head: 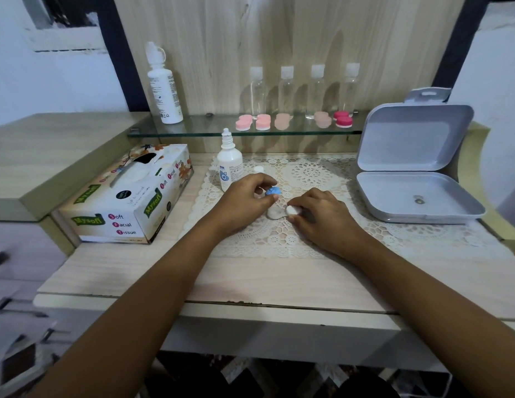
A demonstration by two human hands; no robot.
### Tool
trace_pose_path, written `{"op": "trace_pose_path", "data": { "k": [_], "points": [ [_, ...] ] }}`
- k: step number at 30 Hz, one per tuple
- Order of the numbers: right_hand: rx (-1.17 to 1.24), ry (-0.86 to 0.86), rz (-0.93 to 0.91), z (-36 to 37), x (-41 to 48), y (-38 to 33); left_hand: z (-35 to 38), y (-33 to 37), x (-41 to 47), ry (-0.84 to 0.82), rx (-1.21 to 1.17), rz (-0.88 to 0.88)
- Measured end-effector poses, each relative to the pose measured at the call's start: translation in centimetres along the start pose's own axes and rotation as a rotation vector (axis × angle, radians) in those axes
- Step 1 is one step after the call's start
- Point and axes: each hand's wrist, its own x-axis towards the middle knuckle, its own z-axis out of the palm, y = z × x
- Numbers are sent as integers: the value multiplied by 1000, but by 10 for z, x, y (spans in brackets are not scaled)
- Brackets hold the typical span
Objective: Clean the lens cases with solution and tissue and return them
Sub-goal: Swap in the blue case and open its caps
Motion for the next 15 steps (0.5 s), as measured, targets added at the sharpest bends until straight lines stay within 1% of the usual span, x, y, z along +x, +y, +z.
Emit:
{"op": "trace_pose_path", "data": {
  "k": [3, 7, 9, 12, 15],
  "points": [
    [-5, -2, 6, -1, 1, 0, 0, -1, 9, -52, -25, -65],
    [3, -5, 15, -1, 0, 0, 3, -5, 19, -82, 109, -76],
    [11, -2, 15, -1, 1, -1, 4, -7, 21, -74, 132, -73],
    [12, 0, 15, -1, 1, -1, 5, -8, 16, -51, 108, -68],
    [6, -4, 13, -1, 1, 1, 5, -8, 8, -22, 34, -48]
  ]
}}
